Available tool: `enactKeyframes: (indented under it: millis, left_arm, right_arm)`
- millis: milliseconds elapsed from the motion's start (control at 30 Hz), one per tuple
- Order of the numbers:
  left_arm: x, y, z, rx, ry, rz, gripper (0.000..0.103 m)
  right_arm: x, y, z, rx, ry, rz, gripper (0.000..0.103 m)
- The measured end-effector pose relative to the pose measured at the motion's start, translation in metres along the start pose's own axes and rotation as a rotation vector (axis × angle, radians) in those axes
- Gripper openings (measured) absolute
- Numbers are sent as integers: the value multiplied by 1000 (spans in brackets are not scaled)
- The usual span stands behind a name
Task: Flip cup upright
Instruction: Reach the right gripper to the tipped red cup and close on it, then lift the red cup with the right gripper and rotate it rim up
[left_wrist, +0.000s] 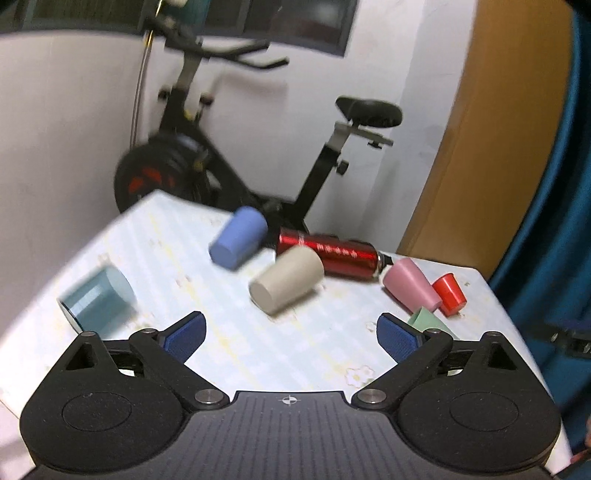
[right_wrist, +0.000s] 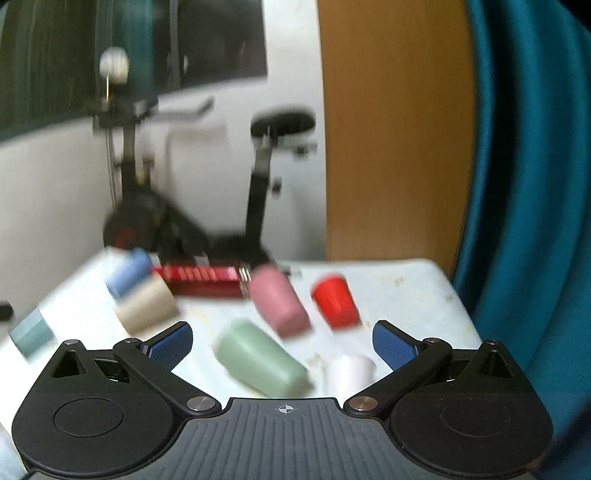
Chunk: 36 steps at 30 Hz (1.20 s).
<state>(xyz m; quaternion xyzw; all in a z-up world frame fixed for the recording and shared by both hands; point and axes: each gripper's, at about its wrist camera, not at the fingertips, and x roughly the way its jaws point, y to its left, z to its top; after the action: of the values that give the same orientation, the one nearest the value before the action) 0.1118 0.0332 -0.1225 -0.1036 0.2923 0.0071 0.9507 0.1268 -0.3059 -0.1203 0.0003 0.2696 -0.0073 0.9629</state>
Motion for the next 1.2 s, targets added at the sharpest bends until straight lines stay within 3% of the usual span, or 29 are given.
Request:
enactKeyframes:
  millis: [100,233,367,533,700,900,967,1100,1200]
  left_arm:
    - [18,1,-1,-59,33,-23,98]
    - [34,-4,3,-68,15,-18,98]
    - [54,-13,15,-36,17,42,98]
    - [75,-29,18,-2,77,90,98]
    - [93,-44,9,57,141,97,97]
    - [101,-45,4,83,179,100,95]
    - [102,-44,5,80,188,101,95]
    - [103,-43,5,85,194,96,95]
    - [102,-43,6,82,198,93,94]
  right_arm:
    - [26,-17,5,24,44,-13,103]
    - [64,-34,19,25,84,15,103]
    - [100,-45,28,-43,72,16,103]
    - [159,-62,42,-68,137,50,102]
    - [211,-73,44,-62,242,63,83]
    - [253,-76,40,-22,297,79,78]
    - [263,-78,38,-8,317,81,62]
    - [274,-81,32,30,356,68,52]
    - [270,-82,31,72,351,85,50]
